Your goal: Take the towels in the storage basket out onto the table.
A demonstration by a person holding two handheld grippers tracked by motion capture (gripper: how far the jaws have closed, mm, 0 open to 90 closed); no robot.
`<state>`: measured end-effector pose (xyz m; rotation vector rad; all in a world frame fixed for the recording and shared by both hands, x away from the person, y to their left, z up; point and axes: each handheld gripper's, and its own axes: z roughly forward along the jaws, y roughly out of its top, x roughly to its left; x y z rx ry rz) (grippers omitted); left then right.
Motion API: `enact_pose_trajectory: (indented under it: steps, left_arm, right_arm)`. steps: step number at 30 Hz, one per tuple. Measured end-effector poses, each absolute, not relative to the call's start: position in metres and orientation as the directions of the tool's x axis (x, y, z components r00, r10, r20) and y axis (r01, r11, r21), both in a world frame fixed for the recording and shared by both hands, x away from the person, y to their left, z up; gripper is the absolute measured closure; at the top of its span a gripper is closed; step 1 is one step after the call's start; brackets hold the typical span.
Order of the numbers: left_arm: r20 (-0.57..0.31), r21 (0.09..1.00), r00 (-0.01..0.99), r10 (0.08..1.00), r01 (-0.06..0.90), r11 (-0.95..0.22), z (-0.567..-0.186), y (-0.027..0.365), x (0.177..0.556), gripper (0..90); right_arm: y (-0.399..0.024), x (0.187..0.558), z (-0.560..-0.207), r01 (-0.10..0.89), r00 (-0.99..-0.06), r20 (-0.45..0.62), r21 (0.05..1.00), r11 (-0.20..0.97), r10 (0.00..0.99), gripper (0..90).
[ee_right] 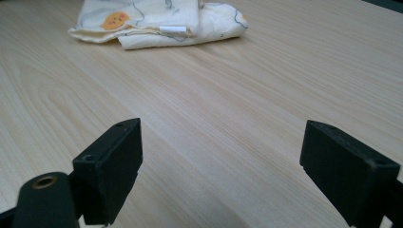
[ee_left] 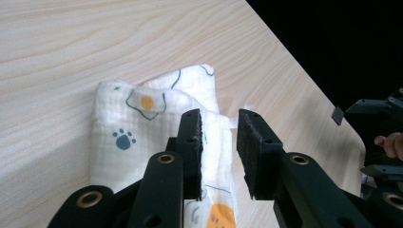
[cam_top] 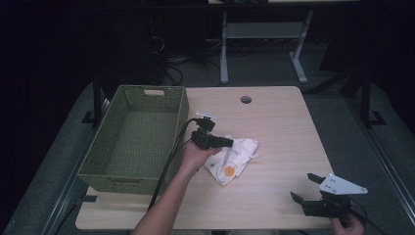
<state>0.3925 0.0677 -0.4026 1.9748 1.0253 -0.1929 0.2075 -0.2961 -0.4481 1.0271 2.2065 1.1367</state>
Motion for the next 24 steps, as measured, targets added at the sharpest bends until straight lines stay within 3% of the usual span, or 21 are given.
enact_pose_trajectory:
  steps: [24]
  left_arm:
    - [-0.425,0.696,0.68,0.598,0.668,-0.264,-0.395,0.075,0.349,50.1]
  right_arm:
    - [-0.296,0.207,-0.448,0.415,-0.617,-0.055,0.825,0.384,0.785,13.8]
